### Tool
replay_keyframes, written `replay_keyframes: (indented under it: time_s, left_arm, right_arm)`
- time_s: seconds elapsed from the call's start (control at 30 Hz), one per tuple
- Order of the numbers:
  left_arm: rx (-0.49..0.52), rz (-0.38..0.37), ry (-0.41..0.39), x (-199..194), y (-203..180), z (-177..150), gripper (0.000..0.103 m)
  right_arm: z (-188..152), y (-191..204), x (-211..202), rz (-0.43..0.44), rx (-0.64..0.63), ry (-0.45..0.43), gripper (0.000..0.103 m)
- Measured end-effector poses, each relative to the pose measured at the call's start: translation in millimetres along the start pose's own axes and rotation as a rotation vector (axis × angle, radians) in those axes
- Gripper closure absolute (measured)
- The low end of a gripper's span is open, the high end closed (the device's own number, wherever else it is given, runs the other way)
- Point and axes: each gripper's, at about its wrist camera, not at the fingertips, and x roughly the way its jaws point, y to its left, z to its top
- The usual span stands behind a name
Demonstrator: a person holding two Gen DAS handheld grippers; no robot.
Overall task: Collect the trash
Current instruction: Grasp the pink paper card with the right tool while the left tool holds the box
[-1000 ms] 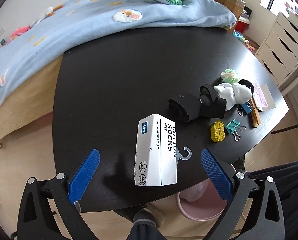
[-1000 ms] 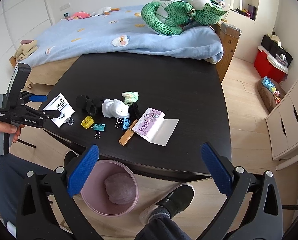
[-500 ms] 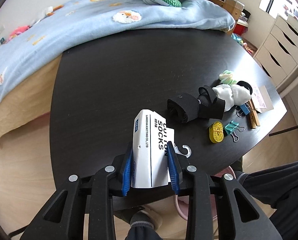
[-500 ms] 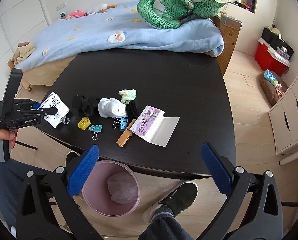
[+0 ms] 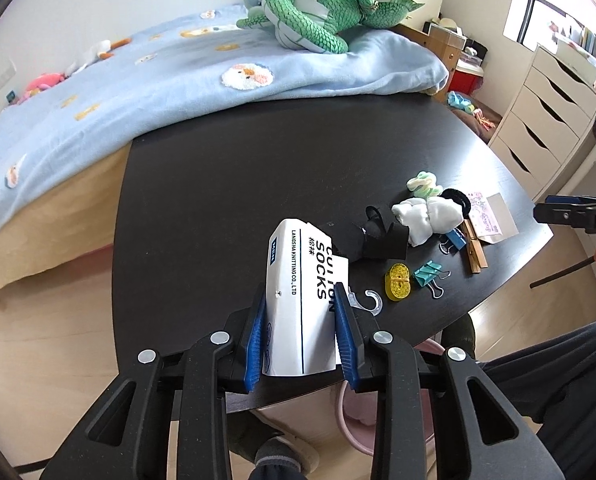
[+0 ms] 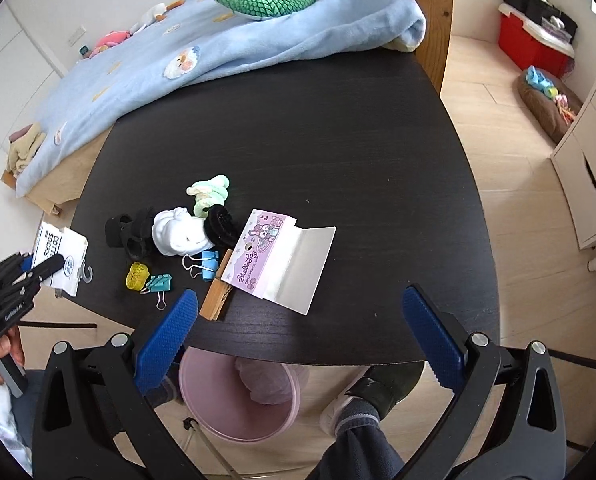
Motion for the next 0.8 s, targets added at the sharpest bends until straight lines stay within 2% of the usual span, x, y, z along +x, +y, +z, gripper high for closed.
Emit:
replay_keyframes:
  time_s: [0.23,0.27,0.3,0.37,0.6,0.7,0.8]
  left_arm:
    - [-0.002,-0.012,-0.018,-6,-3,-3,0.072]
    - [-0.002,-0.013,-0.018,-6,-3,-3,0.072]
    - [-0.001,-0.011,-0.018,-5,-3,-3,0.072]
    - [-0.003,-0.010,-0.018,-4,-3,-4,0.072]
    - [-0.002,-0.016,-0.015,-1,-5,-6,0.072]
    - [-0.001,-0.019,-0.013,0,-6,-7,0.072]
    - [0.001,-0.021,-0.011,0,-6,-7,0.072]
  right_arm:
    - [8,-21,26,0.049,0.112,0.056,0.003]
    - [9,-23,28,0.068,0.124,0.059,0.006]
    - [9,-25,30,0.082,0.134,0.065,0.010]
    - [9,-27,34,0.092,0.147,0.080,0.031]
    - [8,-30,45,0.152,0.170,0.108,0.067]
    - [8,-29,47,0.164,0.170,0.106,0.091]
    - [8,-26,46,0.160,0.159,0.098,0.098]
